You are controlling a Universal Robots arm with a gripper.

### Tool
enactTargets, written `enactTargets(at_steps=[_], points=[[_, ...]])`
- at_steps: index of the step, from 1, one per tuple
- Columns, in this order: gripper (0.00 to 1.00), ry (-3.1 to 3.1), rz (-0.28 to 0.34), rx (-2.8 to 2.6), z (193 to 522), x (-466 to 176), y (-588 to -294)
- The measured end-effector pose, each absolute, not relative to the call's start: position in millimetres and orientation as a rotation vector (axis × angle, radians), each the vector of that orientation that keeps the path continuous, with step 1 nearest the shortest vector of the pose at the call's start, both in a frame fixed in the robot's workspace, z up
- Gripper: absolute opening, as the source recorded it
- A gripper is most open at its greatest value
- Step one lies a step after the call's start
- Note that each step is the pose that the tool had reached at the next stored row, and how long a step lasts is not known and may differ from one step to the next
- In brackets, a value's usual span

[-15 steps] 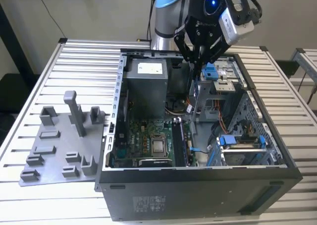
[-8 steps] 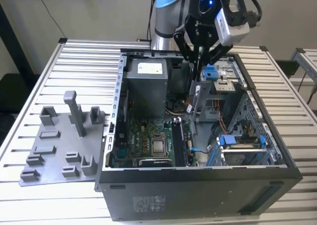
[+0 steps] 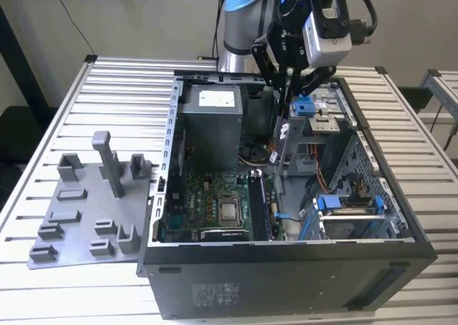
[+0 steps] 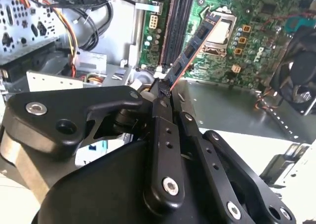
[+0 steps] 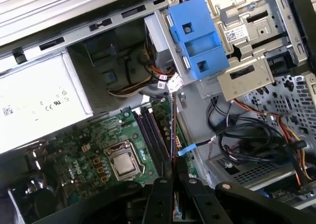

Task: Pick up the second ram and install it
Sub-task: 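Insert the second ram into the second slot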

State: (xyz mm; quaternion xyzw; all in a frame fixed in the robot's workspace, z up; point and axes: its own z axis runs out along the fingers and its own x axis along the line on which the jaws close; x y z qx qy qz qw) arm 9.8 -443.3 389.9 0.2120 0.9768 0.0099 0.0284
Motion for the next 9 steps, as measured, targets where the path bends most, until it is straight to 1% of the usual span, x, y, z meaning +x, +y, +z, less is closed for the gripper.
enactTargets(at_steps=[3, 5, 9], points=[[0.14, 3.014, 0.030, 0.656, 389.4, 9.8, -443.2], [0.14, 3.016, 0.014, 0.638, 388.6, 9.8, -443.2], [0.14, 3.037, 0.009, 0.546, 386.7, 9.8, -443.2]])
